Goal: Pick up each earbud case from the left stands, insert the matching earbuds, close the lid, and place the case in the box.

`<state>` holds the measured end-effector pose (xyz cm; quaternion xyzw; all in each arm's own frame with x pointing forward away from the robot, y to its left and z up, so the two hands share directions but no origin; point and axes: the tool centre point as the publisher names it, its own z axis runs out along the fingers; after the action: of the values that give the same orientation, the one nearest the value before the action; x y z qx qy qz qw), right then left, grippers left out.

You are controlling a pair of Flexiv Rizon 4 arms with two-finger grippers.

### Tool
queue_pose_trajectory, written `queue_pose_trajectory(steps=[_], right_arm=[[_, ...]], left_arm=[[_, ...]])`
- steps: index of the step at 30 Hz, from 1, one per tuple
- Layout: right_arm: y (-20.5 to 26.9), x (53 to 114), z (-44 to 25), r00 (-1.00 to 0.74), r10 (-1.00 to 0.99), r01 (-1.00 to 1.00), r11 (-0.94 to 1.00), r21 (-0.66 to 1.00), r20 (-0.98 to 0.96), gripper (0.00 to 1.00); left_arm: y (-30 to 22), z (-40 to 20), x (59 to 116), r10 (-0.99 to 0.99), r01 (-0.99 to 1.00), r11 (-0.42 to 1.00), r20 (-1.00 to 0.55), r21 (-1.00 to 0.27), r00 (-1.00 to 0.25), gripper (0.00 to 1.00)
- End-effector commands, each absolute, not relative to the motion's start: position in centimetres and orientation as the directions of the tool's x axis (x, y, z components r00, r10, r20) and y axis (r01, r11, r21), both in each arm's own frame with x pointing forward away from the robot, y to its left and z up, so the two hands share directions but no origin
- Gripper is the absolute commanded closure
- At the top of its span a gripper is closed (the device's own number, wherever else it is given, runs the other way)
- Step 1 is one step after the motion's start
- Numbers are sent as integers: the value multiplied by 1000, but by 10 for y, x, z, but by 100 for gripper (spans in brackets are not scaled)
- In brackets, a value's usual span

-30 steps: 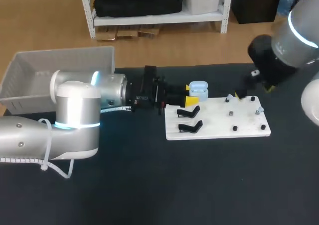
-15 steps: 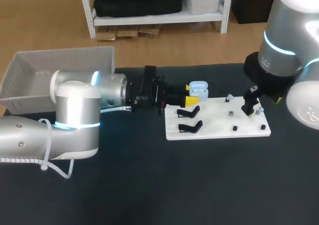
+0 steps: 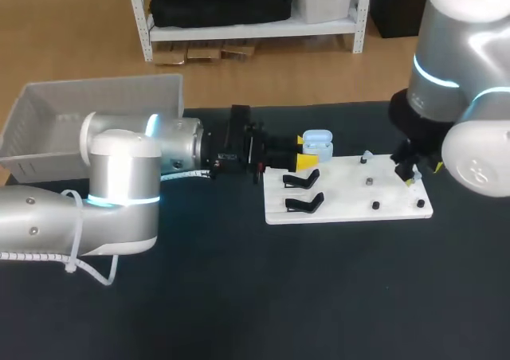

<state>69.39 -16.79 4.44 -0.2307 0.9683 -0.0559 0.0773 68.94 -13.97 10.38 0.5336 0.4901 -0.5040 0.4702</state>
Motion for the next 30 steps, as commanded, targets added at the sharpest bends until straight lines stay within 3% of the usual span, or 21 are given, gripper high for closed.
queue_pose_trajectory(steps=[1,3,8,15,30], right_arm=[[-168,696,35,-887,-439,-417,894,-163,-144,42],[-169,696,34,-890,-429,-403,899,-171,-156,47],[-173,700,33,-895,-404,-373,910,-181,-188,43],[-175,700,29,-897,-395,-362,914,-185,-198,55],[-177,706,22,-897,-387,-350,917,-192,-214,61]], left_arm=[[-140,102,689,44,997,-75,-999,12,15,100],[-140,102,689,44,997,-75,-999,12,15,100],[-140,102,689,44,997,-75,-999,12,15,100],[-140,102,689,44,997,-75,-999,12,15,100],[-140,102,689,44,997,-75,-999,12,15,100]])
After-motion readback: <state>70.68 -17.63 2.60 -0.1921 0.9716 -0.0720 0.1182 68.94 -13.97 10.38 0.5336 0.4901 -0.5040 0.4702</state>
